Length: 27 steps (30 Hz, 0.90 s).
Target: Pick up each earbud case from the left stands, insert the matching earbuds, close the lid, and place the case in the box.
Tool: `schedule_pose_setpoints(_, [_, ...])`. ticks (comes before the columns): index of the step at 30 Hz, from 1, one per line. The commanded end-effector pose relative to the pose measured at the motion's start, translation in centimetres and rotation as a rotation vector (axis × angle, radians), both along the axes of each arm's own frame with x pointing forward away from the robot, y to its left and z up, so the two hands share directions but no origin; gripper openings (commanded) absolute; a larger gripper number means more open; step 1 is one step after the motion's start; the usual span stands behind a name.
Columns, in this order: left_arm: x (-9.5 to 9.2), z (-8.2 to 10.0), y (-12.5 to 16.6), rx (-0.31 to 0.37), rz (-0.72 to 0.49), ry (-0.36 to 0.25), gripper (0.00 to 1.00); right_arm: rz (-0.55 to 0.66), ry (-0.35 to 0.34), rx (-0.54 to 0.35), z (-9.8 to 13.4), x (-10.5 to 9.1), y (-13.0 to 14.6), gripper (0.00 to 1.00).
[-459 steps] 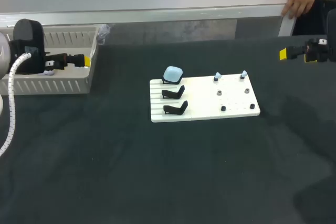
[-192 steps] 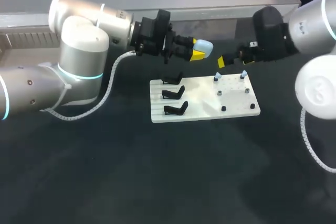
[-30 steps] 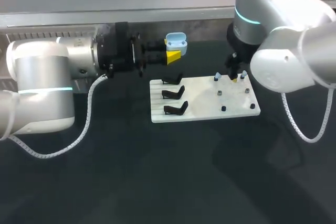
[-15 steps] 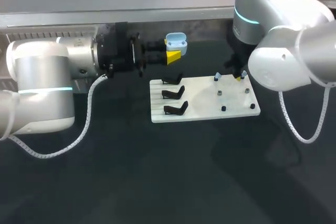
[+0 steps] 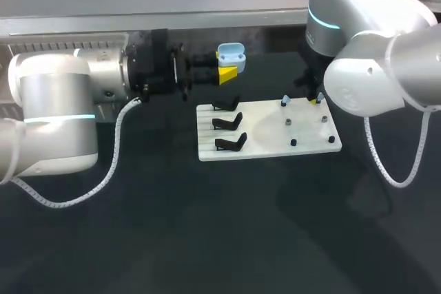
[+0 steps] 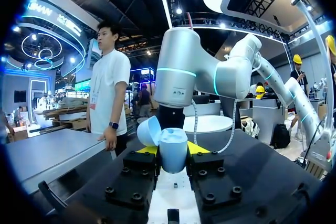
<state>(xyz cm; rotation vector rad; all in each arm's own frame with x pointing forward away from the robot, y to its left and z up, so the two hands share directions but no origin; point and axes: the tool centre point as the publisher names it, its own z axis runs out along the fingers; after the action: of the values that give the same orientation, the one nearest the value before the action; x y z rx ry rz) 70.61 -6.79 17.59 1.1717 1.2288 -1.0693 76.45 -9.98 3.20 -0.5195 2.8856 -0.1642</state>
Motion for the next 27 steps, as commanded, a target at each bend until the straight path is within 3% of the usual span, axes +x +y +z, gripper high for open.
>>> schedule_pose_setpoints(1, [-0.23, -0.06, -0.04, -0.004, 0.009, -0.005, 0.00, -0.008, 0.002, 0.002, -0.11, 0.04, -0.04, 0.43])
schedule_pose_setpoints(27, [-0.23, -0.06, -0.04, -0.004, 0.009, -0.005, 0.00, -0.024, 0.008, 0.005, -0.01, 0.16, 0.18, 0.33])
